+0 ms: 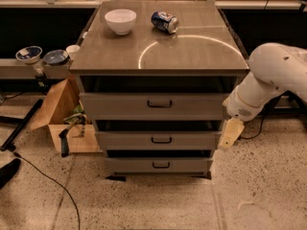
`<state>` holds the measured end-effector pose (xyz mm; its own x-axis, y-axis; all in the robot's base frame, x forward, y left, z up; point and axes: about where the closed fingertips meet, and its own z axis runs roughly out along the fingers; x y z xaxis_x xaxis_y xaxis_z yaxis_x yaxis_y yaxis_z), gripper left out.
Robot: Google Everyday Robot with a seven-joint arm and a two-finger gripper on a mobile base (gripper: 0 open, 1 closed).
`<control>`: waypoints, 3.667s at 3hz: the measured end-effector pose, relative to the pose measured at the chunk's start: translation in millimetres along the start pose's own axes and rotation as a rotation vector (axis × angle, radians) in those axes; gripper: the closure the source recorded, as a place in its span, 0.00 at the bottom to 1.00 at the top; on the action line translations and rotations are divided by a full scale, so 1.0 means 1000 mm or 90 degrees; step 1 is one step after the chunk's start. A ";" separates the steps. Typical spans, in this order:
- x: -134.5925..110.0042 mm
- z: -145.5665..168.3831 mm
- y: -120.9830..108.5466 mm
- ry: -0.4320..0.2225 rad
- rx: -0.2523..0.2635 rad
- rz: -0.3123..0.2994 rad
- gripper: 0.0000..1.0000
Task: Open middle drawer
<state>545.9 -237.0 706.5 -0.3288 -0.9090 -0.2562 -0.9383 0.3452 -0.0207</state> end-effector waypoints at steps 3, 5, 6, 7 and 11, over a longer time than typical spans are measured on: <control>0.016 0.081 -0.012 -0.002 -0.063 -0.101 0.00; 0.033 0.118 -0.025 -0.028 -0.060 -0.074 0.00; 0.034 0.130 -0.025 -0.044 -0.029 -0.062 0.00; 0.033 0.142 -0.028 -0.056 -0.003 -0.055 0.00; 0.041 0.180 -0.049 -0.080 0.000 -0.035 0.00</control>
Offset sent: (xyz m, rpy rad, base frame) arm 0.0186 0.0041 -0.0884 0.0003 0.0585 0.2666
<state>597.8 -249.5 523.4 -0.2604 -0.8905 -0.3730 -0.9547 0.2952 -0.0382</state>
